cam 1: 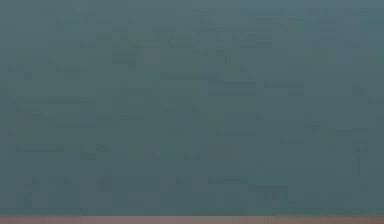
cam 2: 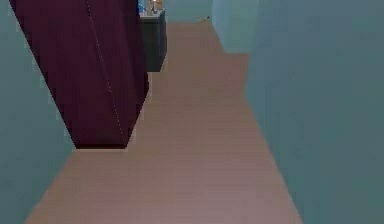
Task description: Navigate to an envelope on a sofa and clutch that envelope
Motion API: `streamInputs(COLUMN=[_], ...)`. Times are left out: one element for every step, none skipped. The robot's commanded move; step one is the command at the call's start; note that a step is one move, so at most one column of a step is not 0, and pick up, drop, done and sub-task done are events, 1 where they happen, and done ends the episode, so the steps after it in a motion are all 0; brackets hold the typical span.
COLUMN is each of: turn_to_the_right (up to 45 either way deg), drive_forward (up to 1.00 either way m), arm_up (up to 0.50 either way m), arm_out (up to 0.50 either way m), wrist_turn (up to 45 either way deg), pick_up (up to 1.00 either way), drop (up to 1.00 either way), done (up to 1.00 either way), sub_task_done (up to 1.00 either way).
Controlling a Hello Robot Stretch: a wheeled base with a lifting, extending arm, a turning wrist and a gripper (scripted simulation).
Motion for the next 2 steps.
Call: streamInputs(turn_to_the_right=[45.0, 45.0], drive_forward=[0.00, 0.00], arm_up=[0.00, 0.00], arm_out=[0.00, 0.00], wrist_turn=[0.0, 0.0], pick_up=[0.00, 0.00], drop=[0.00, 0.00], done=[0.00, 0.00], sub_task_done=[0.00, 0.00])
